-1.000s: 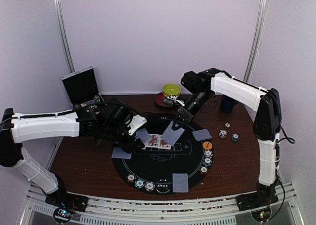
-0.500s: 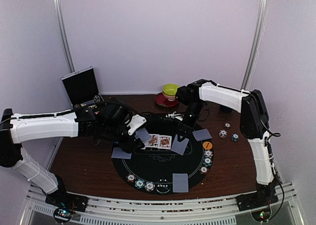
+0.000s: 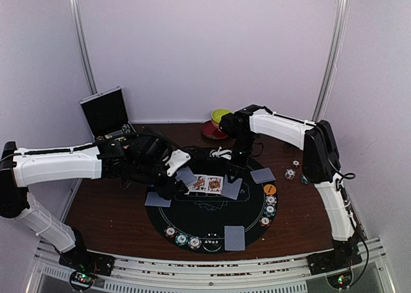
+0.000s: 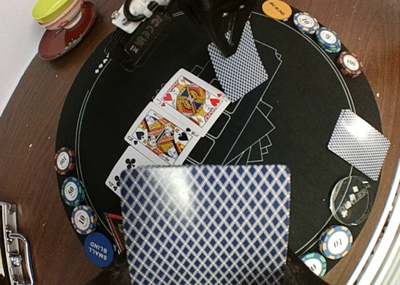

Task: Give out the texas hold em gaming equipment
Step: Place the poker card in the community card area.

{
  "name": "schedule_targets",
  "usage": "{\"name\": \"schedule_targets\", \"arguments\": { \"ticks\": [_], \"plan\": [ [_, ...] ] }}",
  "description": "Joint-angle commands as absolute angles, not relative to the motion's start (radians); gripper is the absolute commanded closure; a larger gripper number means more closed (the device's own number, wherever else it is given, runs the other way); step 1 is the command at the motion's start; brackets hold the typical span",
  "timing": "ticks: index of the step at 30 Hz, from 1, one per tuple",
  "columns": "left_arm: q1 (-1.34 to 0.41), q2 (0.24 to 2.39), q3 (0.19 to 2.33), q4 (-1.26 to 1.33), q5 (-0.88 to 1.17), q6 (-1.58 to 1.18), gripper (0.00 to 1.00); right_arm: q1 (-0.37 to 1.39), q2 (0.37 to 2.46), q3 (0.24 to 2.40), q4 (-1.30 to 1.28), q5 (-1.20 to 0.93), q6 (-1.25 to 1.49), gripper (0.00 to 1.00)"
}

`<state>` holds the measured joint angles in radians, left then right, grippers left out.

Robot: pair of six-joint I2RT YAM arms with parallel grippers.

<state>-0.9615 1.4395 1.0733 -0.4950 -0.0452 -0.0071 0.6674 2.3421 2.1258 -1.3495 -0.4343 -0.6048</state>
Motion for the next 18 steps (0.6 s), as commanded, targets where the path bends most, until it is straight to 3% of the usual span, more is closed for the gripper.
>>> {"name": "schedule_targets", "arguments": {
  "ticks": [1, 12, 18],
  "plan": [
    [-0.966, 1.415, 1.068, -0.465, -0.04, -0.014, 0.37, 0.672, 2.39, 2.161, -1.358, -0.356, -0.63, 1.0],
    [-0.966, 1.419, 1.07, -0.465, -0.041, -0.013, 0.37, 0.673, 2.455, 2.22, -1.357, -0.253, -0.664, 0.89],
    [-0.966, 1.42, 1.069, -0.465, -0.043, -0.014, 0.37, 0.673, 2.477, 2.24, -1.324, -0.21, -0.663, 0.88]
  ]
}}
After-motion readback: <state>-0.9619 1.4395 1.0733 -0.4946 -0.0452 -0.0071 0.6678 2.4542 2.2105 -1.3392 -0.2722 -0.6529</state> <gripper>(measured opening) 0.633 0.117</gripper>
